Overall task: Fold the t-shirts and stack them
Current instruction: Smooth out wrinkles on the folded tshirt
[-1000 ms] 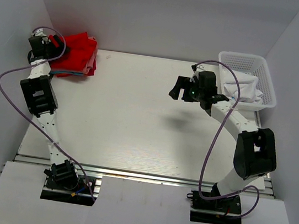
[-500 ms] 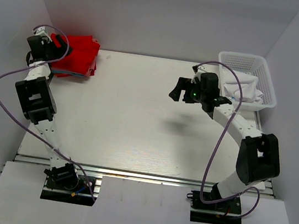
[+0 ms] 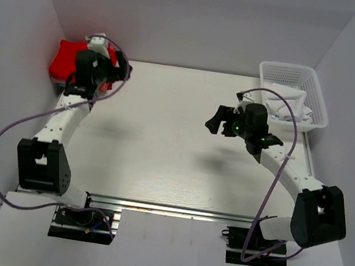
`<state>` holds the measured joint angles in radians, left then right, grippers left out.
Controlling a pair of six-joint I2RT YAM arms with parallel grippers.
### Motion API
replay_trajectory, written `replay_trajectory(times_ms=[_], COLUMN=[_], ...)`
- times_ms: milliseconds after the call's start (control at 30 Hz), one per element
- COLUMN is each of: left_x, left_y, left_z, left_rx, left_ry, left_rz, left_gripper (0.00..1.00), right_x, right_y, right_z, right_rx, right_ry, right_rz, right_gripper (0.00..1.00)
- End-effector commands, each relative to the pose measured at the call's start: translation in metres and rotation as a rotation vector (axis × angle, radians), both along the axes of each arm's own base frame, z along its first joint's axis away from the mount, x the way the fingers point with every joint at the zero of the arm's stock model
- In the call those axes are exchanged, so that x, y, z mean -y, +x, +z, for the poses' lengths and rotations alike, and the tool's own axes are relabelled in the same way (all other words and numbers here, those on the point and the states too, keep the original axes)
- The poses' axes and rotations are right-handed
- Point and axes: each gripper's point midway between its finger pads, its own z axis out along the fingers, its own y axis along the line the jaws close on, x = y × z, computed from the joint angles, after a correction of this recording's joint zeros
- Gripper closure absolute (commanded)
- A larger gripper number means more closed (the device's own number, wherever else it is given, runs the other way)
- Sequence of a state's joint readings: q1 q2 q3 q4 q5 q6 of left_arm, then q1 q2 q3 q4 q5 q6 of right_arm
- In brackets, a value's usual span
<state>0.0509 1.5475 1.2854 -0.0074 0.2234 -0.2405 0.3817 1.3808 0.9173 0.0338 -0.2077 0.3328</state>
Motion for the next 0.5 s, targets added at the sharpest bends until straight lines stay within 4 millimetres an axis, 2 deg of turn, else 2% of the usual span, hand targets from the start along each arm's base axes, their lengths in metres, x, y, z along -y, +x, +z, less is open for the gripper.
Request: replay_trajectory(times_ms=[0,33,67,133,167,200,267,300,333,400,433,467], left_x=[0.024,0.046,0.052,0.067,0.076,0.077,0.079,0.077,0.069,0.062,0.053,0.053], left_y=[-0.046,-0.065,-0.081,-0.106,-0.124,-0.133,-0.152,-0.158,-0.164,-0.17,-0.171,-0.176], left_z=[-0.041,-0.047,-0.072,-0.096,-0.116,-0.114,-0.124,-0.121,-0.123,-0.121,-0.116,-0.119], left_rx=[-0.128,-0.16,-0.225,-0.303,-0.348,-0.347,-0.387,-0.381,-0.395,-0.395,-0.381,-0.388], left_ry=[-0.011,-0.012,-0.002,-0.009,0.02,0.009,0.049,0.058,0.087,0.112,0.128,0.138], left_rz=[0.071,0.042,0.047,0.038,0.023,0.037,0.042,0.05,0.087,0.121,0.162,0.16], left_gripper=[0.0,0.0,0.0,0.0,0.0,0.0,0.0,0.0,0.0,0.0,0.0,0.0], right_x=[0.009,0.012,0.015,0.02,0.024,0.025,0.031,0.033,0.033,0.033,0.032,0.033], right_y=[-0.004,-0.012,-0.014,-0.019,-0.026,-0.029,-0.035,-0.04,-0.041,-0.044,-0.045,-0.047], right_z=[0.006,-0.009,-0.013,-0.013,-0.022,-0.025,-0.032,-0.038,-0.03,-0.033,-0.024,-0.028], right_rx=[0.042,0.009,0.004,0.012,0.008,0.007,0.022,0.01,0.033,0.047,0.071,0.072], right_ry=[0.025,0.014,0.008,0.007,0.001,0.001,0.001,0.008,0.02,0.029,0.048,0.046], right_rz=[-0.061,-0.064,-0.076,-0.093,-0.094,-0.096,-0.114,-0.12,-0.12,-0.116,-0.109,-0.11], right_gripper=[0.1,0.1,0.1,0.1,0.1,0.1,0.1,0.1,0.1,0.1,0.1,0.1])
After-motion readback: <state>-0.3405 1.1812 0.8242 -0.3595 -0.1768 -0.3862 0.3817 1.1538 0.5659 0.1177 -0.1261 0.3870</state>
